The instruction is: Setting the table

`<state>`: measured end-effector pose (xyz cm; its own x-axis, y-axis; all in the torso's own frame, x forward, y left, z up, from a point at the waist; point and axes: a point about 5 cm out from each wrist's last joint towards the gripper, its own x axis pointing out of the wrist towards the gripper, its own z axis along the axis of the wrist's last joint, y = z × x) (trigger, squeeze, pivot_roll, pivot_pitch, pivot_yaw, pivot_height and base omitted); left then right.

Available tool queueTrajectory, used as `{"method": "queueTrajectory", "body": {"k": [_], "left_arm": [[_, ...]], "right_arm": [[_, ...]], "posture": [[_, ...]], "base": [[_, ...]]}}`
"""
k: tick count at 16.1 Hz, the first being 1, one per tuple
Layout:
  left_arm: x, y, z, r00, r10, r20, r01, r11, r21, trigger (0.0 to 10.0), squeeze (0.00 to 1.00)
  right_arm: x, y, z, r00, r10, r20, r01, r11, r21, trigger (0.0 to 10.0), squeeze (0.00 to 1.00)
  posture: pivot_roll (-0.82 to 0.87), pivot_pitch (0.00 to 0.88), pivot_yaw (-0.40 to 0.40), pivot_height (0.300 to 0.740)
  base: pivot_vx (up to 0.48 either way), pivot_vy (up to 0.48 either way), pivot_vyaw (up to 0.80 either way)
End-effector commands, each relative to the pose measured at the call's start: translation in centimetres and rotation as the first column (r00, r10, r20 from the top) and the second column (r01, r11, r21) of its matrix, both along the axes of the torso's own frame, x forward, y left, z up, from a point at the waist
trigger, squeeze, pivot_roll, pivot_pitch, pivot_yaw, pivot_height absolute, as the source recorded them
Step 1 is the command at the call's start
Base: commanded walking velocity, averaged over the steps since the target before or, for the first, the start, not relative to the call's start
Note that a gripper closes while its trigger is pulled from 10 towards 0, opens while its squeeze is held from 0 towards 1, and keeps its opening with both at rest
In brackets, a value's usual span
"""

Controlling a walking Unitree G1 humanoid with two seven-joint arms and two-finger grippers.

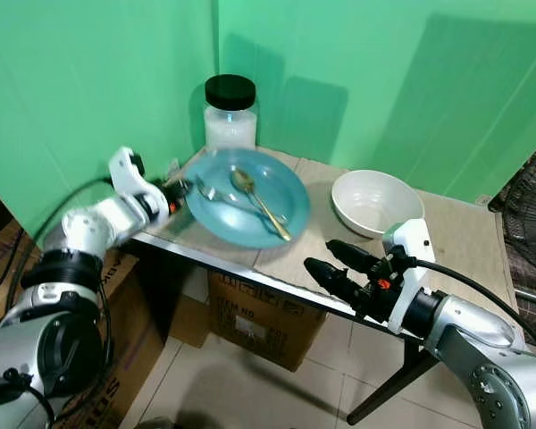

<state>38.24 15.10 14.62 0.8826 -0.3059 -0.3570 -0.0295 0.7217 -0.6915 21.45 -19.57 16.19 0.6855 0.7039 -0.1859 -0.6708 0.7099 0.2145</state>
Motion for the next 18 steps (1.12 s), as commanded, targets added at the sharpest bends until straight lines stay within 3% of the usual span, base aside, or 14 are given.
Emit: {"method": "queueTrajectory", "body": {"k": [1,9,18], "left_arm": [[0.6,-0.1,1.9,0.998,0.016,0.068,-0.016,1.000,-0.003,0.0,0.00],[1.5,-1.7,4.6,0.982,-0.028,0.189,0.002,0.990,0.139,0.0,0.00],[2.7,-2.8,7.8,0.958,-0.064,0.280,0.014,0.984,0.178,0.0,0.00]], "right_arm": [[0.2,-0.1,0.1,1.000,0.004,-0.002,-0.004,1.000,-0.002,10.0,0.00],[0.4,-0.4,0.3,1.000,-0.012,0.012,0.012,1.000,-0.003,10.0,0.00],[0.6,-0.4,0.3,0.999,-0.025,0.024,0.025,1.000,-0.001,10.0,0.00]], "posture": [[-0.07,0.000,-0.057,0.740],[-0.07,0.000,-0.053,0.740],[-0.07,0.000,-0.044,0.740]], "base": [[0.000,0.000,0.00],[0.000,0.000,0.00],[0.000,0.000,0.00]]}}
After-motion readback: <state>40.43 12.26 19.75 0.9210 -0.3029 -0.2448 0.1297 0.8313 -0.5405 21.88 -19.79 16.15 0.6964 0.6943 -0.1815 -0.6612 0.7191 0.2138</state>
